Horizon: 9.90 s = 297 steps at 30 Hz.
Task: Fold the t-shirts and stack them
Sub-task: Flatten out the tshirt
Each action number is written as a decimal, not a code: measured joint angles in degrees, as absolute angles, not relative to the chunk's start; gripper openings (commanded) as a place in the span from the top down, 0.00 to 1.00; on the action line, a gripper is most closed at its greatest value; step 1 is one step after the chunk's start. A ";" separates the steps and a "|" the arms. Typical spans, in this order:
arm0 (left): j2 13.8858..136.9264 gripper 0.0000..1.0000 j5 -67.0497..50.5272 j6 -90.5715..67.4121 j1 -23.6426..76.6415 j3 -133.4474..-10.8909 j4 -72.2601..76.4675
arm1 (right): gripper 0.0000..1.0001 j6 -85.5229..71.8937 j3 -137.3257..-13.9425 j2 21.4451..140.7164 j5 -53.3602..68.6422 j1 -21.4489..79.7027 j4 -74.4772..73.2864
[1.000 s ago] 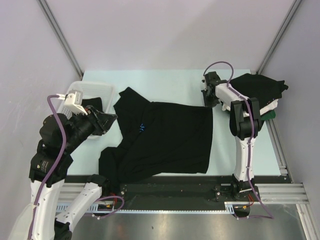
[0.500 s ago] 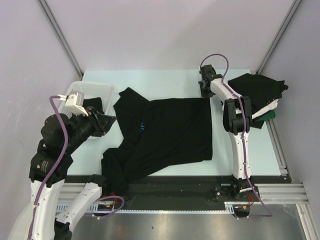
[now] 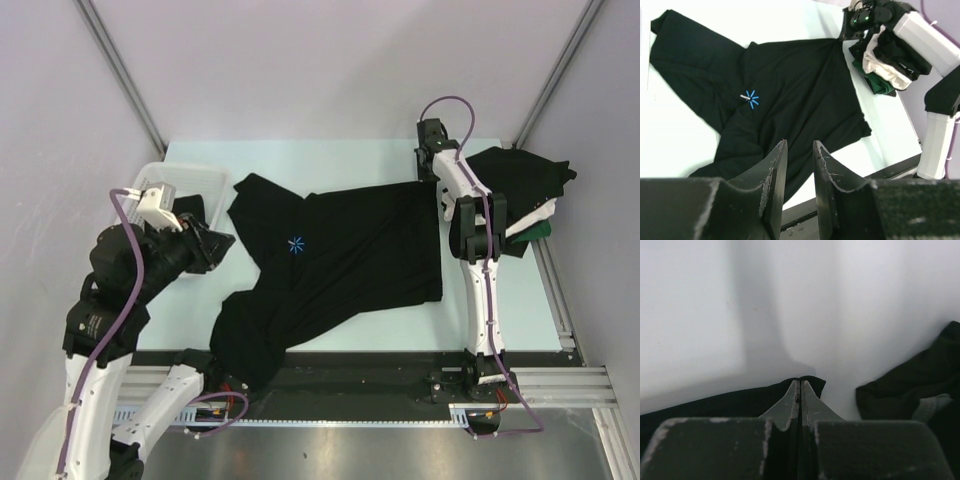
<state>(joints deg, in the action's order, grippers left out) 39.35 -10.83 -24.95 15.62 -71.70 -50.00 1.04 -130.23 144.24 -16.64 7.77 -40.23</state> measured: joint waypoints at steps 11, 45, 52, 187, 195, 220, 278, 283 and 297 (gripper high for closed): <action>41.52 0.68 -11.84 -23.90 15.62 -67.88 -48.31 | 1.00 1.10 -132.35 146.26 -18.70 7.03 -37.93; 49.91 0.66 -10.61 -24.27 15.62 -54.35 -33.65 | 0.66 1.32 -133.78 142.69 -21.76 6.42 -31.27; 60.31 0.66 -7.92 -26.50 17.72 -49.01 -26.37 | 0.65 1.48 -115.70 117.45 -21.96 15.31 -29.95; 66.28 0.54 24.08 -26.63 28.84 -70.11 -61.45 | 0.57 -5.67 -85.19 81.52 -18.76 27.83 -37.32; 75.70 0.54 19.22 -21.78 25.41 -77.32 -49.15 | 0.05 -3.27 -85.38 88.92 -22.50 22.68 -33.30; 111.92 0.24 -1.78 -13.72 11.05 -99.20 -34.89 | 0.04 -5.02 -127.87 130.21 -18.57 10.50 -41.89; 121.47 0.24 1.08 -16.80 9.06 -106.15 -27.90 | 0.44 -12.25 -139.31 149.86 5.58 2.24 -37.15; 120.36 0.24 1.08 -15.86 9.06 -103.79 -27.57 | 0.56 -11.49 -139.04 149.86 5.98 2.68 -36.93; 119.46 0.25 1.08 -14.52 8.97 -100.42 -25.47 | 0.93 -8.62 -138.69 149.86 5.41 2.94 -36.93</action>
